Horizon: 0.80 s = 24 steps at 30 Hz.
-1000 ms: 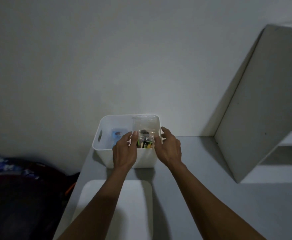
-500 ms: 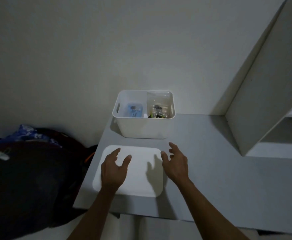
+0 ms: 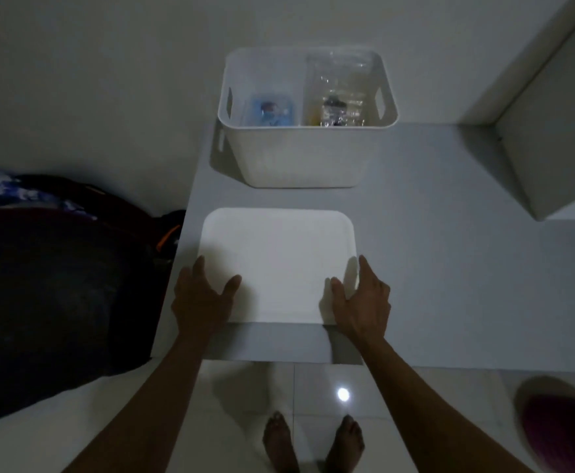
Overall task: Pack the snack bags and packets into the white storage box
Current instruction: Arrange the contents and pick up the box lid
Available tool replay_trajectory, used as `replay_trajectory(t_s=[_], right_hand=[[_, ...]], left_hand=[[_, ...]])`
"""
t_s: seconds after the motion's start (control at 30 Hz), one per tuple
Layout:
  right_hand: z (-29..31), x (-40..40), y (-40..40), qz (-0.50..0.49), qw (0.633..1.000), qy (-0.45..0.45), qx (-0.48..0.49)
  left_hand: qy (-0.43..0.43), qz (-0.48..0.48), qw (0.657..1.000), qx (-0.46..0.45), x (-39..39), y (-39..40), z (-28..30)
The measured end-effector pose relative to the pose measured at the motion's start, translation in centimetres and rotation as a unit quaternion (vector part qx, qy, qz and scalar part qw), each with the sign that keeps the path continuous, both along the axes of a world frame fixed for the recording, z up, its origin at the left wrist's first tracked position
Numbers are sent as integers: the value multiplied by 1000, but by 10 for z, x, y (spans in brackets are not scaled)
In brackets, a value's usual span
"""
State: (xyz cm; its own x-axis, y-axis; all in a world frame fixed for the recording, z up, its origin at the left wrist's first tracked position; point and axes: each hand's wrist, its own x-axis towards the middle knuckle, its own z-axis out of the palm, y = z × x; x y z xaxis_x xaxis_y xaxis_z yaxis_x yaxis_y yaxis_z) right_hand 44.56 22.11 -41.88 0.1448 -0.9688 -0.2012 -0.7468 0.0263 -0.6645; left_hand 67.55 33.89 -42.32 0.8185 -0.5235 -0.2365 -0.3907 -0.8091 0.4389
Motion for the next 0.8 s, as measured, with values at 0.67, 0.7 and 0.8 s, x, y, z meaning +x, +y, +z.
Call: replay_trajectory(t_s=[0.67,0.7,0.8], right_hand=[[31,-10,27,-51,989,-133,38],[42,-13,31,-52,989,-133,28],[82,-19,38,-53,992,-110,-13]], left_hand=[[58,29,992,-111,-15,20,33],[57,25,991,-116,-18,24,45],[48,12,987,-151,-30,31,88]])
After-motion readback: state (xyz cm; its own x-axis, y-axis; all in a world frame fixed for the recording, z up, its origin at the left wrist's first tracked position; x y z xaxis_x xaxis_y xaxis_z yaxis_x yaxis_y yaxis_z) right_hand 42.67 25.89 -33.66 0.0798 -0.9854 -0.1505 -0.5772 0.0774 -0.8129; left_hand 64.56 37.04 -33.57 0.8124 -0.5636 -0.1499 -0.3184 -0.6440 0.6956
